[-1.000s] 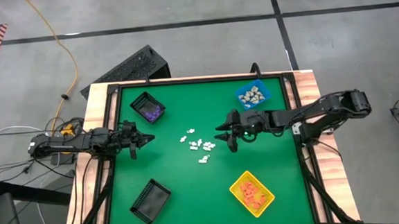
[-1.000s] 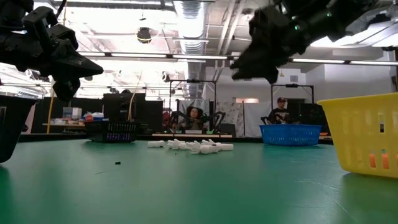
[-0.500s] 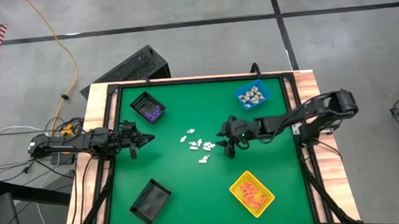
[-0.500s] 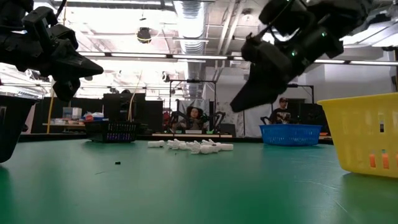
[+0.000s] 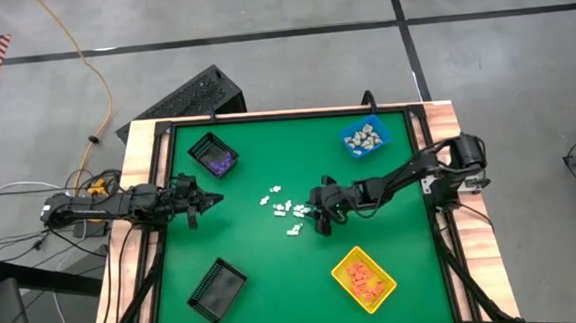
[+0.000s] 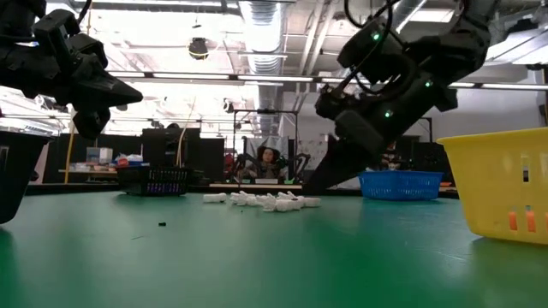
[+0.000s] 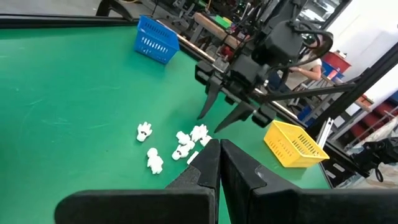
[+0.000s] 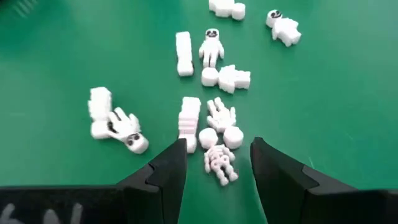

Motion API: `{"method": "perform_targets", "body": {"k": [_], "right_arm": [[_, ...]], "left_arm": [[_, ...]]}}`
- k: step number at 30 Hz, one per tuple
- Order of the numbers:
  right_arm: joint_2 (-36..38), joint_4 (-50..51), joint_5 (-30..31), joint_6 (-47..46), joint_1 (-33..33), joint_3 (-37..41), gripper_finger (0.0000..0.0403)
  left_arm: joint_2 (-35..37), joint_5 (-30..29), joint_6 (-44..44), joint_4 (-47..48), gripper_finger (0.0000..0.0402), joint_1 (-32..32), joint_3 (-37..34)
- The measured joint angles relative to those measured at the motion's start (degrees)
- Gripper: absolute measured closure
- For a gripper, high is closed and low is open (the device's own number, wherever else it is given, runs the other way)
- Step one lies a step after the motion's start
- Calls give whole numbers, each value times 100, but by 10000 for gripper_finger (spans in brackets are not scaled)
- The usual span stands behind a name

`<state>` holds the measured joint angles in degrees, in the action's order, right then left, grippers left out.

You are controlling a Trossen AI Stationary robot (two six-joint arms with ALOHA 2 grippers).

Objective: Sort Halloween decoration
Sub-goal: Put the white skeleton toy into the bottom black basket

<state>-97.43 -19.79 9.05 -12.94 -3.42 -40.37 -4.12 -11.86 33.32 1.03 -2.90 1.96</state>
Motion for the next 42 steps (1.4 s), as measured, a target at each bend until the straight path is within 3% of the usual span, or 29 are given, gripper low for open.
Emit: {"method": "perform_targets", "body": {"k": [10,24,32,42], "right_arm": [[-514,309,-121,-14,-126,-373,217],[-435,648,-148,-218,-138,-401,346],[-65,978,-154,-248,-135,-379,352],[954,1338,288,-171,-132,-385,353]], "left_arm": [[0,-19,13,-3,401,0,0],[0,-17,13,-3,402,-2,0],[-2,-17,13,-3,401,-1,0],[-2,-17,-70,-3,401,0,0]]}}
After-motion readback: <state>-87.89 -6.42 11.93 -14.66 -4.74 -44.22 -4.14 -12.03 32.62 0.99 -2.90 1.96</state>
